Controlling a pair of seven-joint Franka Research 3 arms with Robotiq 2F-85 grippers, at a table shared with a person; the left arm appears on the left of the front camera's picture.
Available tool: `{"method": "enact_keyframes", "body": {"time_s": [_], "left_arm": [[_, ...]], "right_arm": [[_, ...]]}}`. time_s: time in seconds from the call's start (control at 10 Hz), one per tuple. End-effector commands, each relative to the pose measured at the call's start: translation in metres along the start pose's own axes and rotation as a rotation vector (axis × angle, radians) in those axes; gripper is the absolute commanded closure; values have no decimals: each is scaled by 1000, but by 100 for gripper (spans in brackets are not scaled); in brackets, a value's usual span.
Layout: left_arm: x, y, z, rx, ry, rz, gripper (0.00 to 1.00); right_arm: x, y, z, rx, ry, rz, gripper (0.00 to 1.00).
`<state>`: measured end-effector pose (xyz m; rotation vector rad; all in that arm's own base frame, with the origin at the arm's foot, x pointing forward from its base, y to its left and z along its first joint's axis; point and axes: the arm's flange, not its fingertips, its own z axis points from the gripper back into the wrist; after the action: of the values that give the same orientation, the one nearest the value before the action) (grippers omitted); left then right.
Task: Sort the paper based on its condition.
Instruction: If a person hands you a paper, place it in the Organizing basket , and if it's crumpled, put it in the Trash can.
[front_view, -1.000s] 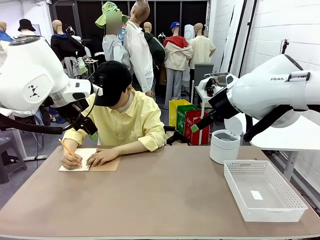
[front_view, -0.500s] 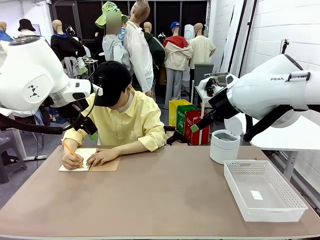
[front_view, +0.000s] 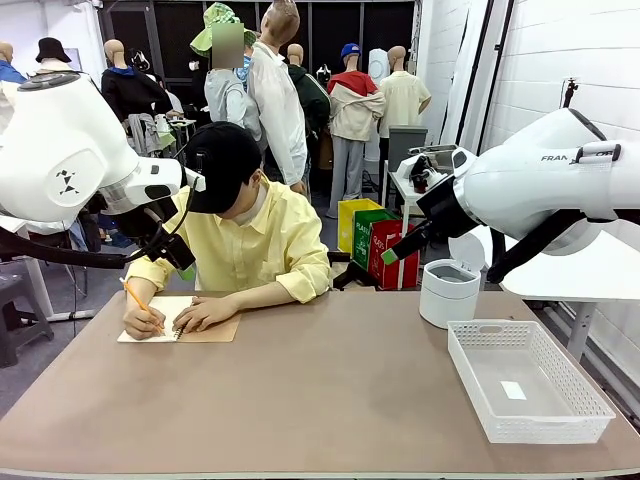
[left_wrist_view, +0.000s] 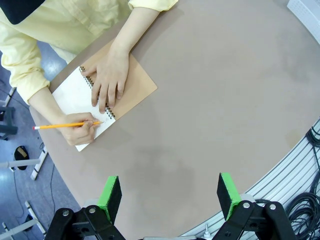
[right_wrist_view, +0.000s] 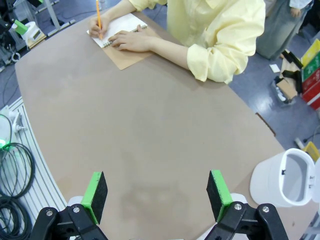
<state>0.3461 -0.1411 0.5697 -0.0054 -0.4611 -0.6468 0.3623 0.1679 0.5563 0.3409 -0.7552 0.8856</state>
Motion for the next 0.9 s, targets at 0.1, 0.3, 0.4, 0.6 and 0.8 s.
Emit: {"method": "enact_keyframes", "body": {"time_s": [0.1,0.3,0.4,0.6,0.8], "left_arm": [[0,1,0,2,0,-1,0],[0,1,0,2,0,-1,0],[0,1,0,2,0,-1,0],[0,1,0,2,0,-1,0],[0,1,0,2,0,-1,0]], "right_arm": [[1,0,1,2,8,2,0],[1,0,1,2,8,2,0],[1,0,1,2,8,2,0],[1,0,1,2,8,2,0],[1,0,1,2,8,2,0]]}}
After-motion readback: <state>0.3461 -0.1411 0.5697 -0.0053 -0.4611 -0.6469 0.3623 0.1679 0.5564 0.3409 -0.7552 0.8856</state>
